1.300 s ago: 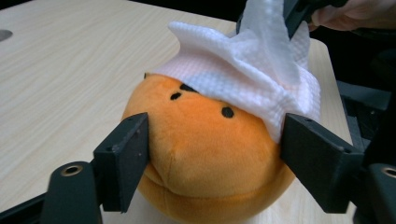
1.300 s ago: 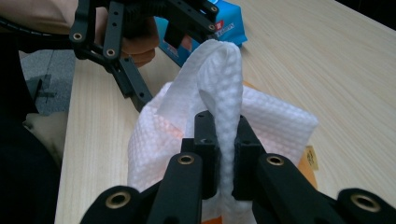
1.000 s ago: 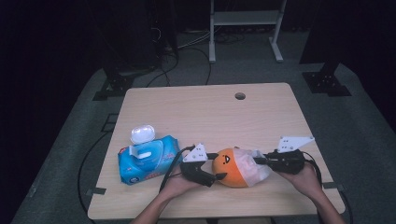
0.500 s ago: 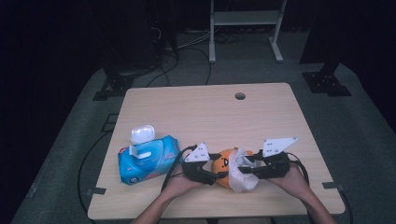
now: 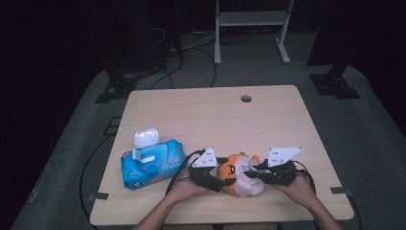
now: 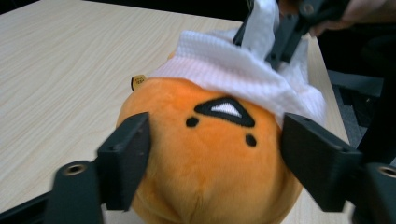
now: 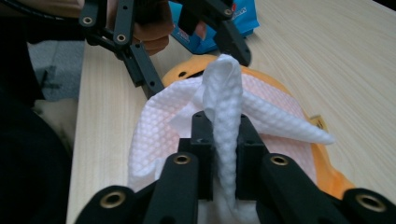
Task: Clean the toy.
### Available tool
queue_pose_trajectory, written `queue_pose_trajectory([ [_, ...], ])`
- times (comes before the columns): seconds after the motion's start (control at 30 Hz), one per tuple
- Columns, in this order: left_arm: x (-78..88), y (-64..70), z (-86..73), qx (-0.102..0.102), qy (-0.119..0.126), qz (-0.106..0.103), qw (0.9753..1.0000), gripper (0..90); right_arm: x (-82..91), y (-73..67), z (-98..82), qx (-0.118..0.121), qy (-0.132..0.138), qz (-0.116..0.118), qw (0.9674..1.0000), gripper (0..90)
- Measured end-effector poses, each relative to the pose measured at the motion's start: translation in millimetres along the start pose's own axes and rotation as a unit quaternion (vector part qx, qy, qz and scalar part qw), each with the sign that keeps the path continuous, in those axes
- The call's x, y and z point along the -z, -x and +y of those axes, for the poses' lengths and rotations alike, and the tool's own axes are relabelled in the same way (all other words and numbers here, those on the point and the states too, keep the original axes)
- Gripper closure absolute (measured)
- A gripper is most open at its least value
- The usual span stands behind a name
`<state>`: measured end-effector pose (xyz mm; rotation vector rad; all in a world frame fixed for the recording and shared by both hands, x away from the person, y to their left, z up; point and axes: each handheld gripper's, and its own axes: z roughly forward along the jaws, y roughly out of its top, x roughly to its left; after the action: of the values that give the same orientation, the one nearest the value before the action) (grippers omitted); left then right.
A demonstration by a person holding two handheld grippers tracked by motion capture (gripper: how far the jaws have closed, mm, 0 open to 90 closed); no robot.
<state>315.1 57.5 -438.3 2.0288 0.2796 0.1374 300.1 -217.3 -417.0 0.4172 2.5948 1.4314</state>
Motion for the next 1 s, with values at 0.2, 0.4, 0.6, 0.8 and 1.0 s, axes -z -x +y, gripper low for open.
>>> queue_pose_trajectory([
  [0.2, 2.3, -1.8, -3.5, 0.008, -0.003, -0.005, 1.0000, 28.9, 23.1, 15.8, -24.0, -0.039, -0.009, -0.038, 0.9985, 84.3],
  [0.4, 4.3, 0.7, -3.7, -0.002, -0.006, -0.001, 1.0000, 30.2, 20.5, 12.2, -4.4, -0.027, 0.018, -0.032, 0.9990, 84.6],
  [0.6, 6.4, -1.9, -8.4, 0.000, -0.011, -0.002, 0.9999, 32.8, -6.6, -0.3, 14.4, 0.012, 0.008, -0.008, 0.9999, 84.5],
  [0.8, 5.6, -1.2, -9.5, 0.004, -0.011, -0.001, 0.9999, 33.6, 9.0, 7.4, -11.3, -0.024, 0.011, -0.021, 0.9994, 84.5],
  [1.0, 7.1, -5.4, -13.5, 0.009, -0.017, -0.001, 0.9998, 33.7, 10.7, 2.3, -7.5, -0.027, 0.027, -0.032, 0.9988, 84.4],
])
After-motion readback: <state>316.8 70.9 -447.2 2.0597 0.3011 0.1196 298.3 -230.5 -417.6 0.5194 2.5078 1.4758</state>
